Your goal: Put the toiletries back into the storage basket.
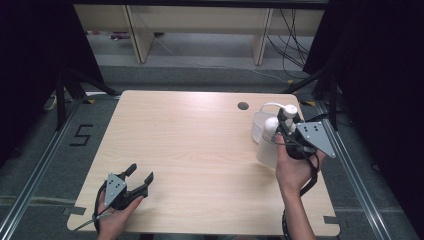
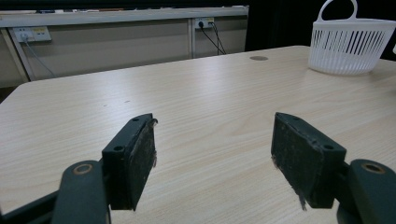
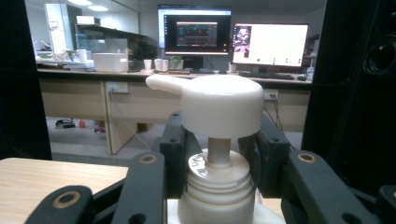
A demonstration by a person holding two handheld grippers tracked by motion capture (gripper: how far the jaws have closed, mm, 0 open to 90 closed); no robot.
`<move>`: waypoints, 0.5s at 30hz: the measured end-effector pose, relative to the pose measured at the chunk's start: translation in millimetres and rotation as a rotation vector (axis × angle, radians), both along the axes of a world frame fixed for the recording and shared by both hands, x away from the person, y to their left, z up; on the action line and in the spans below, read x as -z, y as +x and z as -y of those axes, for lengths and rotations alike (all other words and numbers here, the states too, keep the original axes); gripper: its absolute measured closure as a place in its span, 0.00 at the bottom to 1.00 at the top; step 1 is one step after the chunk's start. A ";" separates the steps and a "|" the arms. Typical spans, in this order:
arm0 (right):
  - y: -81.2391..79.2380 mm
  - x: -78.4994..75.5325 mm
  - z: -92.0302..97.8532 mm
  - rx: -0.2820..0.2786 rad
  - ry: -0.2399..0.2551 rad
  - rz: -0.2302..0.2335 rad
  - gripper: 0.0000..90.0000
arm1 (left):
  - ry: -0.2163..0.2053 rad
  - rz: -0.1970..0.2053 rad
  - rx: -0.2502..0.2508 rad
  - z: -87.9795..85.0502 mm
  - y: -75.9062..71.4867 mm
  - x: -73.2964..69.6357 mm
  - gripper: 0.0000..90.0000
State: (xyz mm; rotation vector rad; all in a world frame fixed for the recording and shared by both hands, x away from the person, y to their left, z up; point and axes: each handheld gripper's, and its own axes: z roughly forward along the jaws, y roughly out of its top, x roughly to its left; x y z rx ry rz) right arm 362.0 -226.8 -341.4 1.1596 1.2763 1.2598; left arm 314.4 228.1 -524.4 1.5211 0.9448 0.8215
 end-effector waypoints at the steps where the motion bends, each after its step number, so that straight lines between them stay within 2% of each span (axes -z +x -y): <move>1: 0.3 -0.5 0.4 -0.002 0.005 0.000 0.71 | -0.001 -0.001 0.000 0.1 0.0 0.0 0.33; 5: 0.5 -3.0 2.1 0.007 0.005 -0.002 0.71 | 0.000 0.000 0.000 0.1 0.0 0.0 0.33; 7: 2.0 -4.3 4.2 0.010 -0.017 0.016 0.71 | 0.003 -0.001 0.001 0.2 0.0 0.0 0.33; 14: 5.0 -8.4 5.5 0.018 0.014 0.012 0.71 | 0.002 -0.001 0.002 0.1 -0.1 0.0 0.33; 15: 6.0 -9.4 7.0 0.023 -0.001 0.020 0.71 | 0.000 0.000 0.001 0.2 0.0 0.0 0.33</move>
